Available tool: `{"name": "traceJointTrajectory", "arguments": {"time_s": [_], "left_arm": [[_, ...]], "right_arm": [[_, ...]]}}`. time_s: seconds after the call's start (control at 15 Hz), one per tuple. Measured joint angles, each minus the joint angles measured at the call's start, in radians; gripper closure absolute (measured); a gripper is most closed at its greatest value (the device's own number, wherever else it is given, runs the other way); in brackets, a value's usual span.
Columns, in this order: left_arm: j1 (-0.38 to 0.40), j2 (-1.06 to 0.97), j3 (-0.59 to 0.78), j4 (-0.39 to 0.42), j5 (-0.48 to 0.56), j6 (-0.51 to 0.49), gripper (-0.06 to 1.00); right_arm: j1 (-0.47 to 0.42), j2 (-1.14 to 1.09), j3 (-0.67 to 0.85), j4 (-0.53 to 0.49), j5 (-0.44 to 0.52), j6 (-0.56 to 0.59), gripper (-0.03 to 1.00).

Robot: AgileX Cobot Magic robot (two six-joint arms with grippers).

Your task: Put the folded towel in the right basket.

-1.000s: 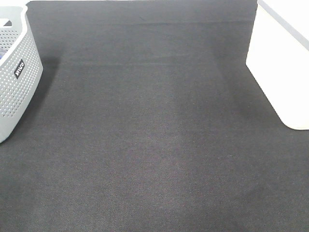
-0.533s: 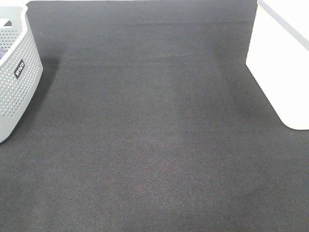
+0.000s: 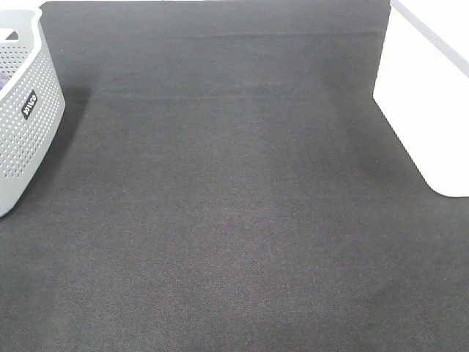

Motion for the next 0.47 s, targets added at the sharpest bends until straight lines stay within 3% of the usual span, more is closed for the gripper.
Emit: {"name": "traceJointTrajectory", "arguments": {"time_s": [0.47], "left_arm": [[0.000,0.000,0.000,0.000,0.000,0.000,0.07]], "right_arm": [[0.000,-0.020,0.019,0.001,-0.035,-0.001,0.27]]}}
